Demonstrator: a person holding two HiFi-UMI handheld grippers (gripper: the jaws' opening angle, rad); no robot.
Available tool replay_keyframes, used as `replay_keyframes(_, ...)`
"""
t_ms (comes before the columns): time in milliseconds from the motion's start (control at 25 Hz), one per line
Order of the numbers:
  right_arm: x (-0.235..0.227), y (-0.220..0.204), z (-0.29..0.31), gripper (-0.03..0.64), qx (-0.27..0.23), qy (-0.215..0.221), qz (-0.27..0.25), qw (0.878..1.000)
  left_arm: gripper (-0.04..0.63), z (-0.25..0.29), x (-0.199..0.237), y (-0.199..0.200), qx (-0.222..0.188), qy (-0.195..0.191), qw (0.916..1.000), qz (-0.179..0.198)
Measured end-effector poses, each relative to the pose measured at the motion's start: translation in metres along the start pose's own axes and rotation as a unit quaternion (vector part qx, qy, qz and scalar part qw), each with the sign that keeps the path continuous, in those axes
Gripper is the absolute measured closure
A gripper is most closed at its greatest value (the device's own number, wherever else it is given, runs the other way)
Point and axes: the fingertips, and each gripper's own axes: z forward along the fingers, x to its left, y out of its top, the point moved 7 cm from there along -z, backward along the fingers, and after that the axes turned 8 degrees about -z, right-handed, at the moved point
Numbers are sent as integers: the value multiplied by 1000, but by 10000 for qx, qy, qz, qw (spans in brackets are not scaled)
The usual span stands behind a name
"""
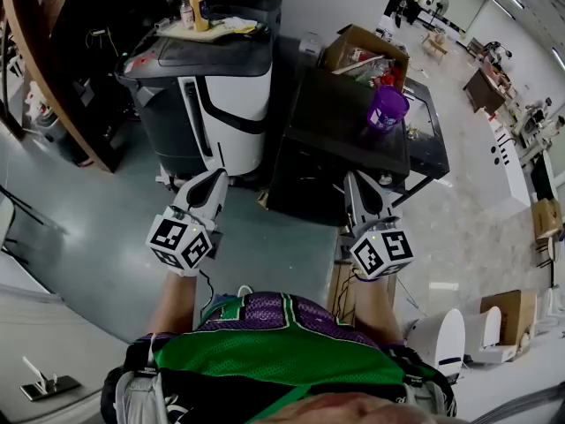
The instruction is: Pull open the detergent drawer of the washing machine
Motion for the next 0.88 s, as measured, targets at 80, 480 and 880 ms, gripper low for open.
replay_keyframes(80,8,-1,13,617,21,2,24,10000,580,-1,13,3,30,-14,10000,-6)
replay_keyframes(480,25,-8,39,617,175,-71,-4,9998,580,4,47,2,109,-151,9997,-181)
replay_keyframes(880,6,-12,56,614,-47,-113,80,9999,580,17,48,-5,104,-90,9997,-180)
